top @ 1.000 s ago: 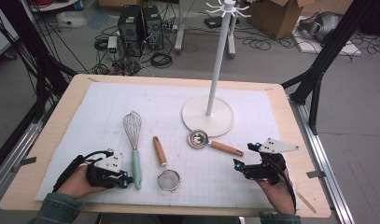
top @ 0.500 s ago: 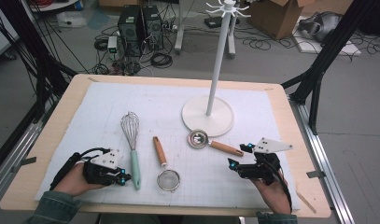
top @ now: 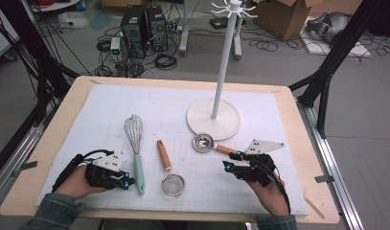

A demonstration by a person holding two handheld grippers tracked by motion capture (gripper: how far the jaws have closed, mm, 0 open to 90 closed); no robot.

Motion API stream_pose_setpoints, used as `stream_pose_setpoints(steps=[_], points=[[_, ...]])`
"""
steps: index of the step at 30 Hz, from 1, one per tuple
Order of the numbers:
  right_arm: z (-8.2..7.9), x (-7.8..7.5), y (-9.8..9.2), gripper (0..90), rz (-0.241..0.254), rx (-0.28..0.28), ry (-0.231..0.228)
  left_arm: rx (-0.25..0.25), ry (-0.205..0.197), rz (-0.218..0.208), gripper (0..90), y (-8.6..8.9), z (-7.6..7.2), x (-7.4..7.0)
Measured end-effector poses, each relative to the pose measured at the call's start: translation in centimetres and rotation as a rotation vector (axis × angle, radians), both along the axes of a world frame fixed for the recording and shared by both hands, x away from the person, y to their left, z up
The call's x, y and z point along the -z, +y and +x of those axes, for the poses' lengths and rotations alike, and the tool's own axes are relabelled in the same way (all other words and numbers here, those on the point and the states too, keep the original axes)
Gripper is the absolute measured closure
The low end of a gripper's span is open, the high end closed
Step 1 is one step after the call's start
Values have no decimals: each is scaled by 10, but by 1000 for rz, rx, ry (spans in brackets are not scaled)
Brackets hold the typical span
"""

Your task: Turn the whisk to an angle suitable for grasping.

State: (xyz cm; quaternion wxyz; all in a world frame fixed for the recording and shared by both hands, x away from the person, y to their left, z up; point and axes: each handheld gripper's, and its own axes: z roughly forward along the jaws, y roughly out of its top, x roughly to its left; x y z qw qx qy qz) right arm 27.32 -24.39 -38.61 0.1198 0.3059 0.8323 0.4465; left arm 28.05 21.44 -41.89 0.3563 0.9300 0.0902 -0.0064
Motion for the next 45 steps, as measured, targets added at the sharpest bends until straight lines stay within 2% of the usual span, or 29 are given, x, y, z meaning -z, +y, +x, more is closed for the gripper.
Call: stream_pose_setpoints(steps=[3,9,13,14,18,21,22,29,32,33,38,40,45], points=[[2,1,2,595,-4,-5,4,9,11,16,871,-2,0,5],[2,1,0,584,-7,5,-1,8,8,6,870,-7,3,7],[1,1,-2,579,-2,12,1,18,10,35,862,-12,6,11],[1,1,-4,575,-1,16,-2,8,14,20,862,-13,6,11],[0,1,-6,574,0,23,0,17,11,31,861,-15,8,10],[-1,1,-9,574,5,29,-1,4,11,15,860,-17,9,12],[-1,1,-10,574,9,31,-4,6,13,25,860,-18,9,11],[-2,2,-11,576,8,35,-1,-1,4,15,858,-22,13,11],[-2,2,-12,577,10,36,4,-2,2,27,857,-22,14,10],[-2,2,-12,577,9,36,1,-10,1,14,857,-22,14,11],[-2,3,-12,582,11,34,3,-27,-11,10,860,-19,18,5],[-2,3,-10,589,12,31,3,-37,-17,-6,861,-18,21,1],[-3,5,-5,624,14,12,7,-61,-44,-12,866,-18,30,-11]])
